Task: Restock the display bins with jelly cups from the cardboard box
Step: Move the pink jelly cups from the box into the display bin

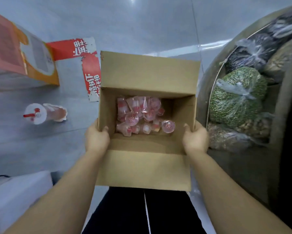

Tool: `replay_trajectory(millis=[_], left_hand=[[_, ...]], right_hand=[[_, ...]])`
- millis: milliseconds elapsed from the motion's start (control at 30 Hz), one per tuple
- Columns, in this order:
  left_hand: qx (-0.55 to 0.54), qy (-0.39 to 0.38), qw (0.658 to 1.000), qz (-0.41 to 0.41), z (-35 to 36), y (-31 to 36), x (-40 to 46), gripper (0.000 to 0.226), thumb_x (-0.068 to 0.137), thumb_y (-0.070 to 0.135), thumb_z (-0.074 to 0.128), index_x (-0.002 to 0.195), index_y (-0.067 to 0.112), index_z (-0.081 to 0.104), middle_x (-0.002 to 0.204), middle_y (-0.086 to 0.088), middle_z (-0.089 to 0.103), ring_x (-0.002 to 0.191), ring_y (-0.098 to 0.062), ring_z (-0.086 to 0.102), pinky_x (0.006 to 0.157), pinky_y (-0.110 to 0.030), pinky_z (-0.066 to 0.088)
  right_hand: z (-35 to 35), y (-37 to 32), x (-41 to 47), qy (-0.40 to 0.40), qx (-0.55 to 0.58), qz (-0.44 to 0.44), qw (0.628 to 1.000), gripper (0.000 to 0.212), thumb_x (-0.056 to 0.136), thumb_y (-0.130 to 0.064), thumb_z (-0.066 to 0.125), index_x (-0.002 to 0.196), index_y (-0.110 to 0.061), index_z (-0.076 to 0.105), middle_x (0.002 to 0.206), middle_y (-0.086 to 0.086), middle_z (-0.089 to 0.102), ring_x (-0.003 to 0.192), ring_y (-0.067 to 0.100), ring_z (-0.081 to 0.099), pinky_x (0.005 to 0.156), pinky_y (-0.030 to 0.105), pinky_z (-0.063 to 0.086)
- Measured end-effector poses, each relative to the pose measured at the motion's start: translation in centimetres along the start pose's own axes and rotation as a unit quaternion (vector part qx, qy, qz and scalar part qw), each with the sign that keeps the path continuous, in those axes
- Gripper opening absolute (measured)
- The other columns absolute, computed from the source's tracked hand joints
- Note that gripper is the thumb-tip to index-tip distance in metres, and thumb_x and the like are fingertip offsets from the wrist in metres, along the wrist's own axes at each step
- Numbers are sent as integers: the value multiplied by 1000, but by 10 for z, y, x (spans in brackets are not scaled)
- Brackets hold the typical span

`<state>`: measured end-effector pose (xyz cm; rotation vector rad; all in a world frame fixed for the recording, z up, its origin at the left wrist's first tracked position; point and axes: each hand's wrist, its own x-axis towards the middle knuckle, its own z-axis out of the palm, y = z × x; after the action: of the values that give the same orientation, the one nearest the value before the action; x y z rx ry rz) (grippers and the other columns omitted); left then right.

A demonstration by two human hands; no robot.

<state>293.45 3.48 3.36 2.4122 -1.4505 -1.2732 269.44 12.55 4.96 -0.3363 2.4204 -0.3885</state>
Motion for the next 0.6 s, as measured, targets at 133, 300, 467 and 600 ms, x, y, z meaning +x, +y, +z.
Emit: replay_trajectory(millis=[133, 300, 467, 600], left_hand=[[-7, 11, 999, -33, -16, -60, -45, 31, 90, 10, 54, 120, 10, 58, 111, -18, 67, 105, -36, 60, 94, -46, 46], [-18, -12, 999, -41, -14, -142, -95, 28, 90, 13, 53, 117, 17, 60, 107, -14, 68, 102, -35, 61, 91, -43, 48], [-48, -9, 998, -49, 8, -216, -144, 22, 88, 11, 55, 107, 18, 63, 100, -9, 70, 97, -32, 63, 85, -36, 47], [-61, -25, 996, -58, 46, -254, -156, 24, 89, 11, 54, 111, 15, 62, 106, -13, 69, 101, -33, 62, 90, -40, 48]], right_hand=[[3, 39, -54, -35, -28, -24, 999, 20, 90, -25, 54, 104, -16, 65, 100, 15, 70, 93, 35, 63, 76, 35, 47], [11, 97, -97, -56, -80, -46, 994, 19, 89, -27, 55, 98, -15, 66, 99, 16, 69, 95, 37, 62, 77, 36, 47], [12, 153, -122, -81, -114, -60, 988, 16, 88, -26, 57, 96, -17, 67, 96, 15, 70, 91, 35, 63, 72, 33, 45], [29, 193, -113, -98, -126, -44, 986, 17, 88, -28, 56, 98, -19, 67, 98, 13, 69, 92, 34, 63, 79, 38, 51]])
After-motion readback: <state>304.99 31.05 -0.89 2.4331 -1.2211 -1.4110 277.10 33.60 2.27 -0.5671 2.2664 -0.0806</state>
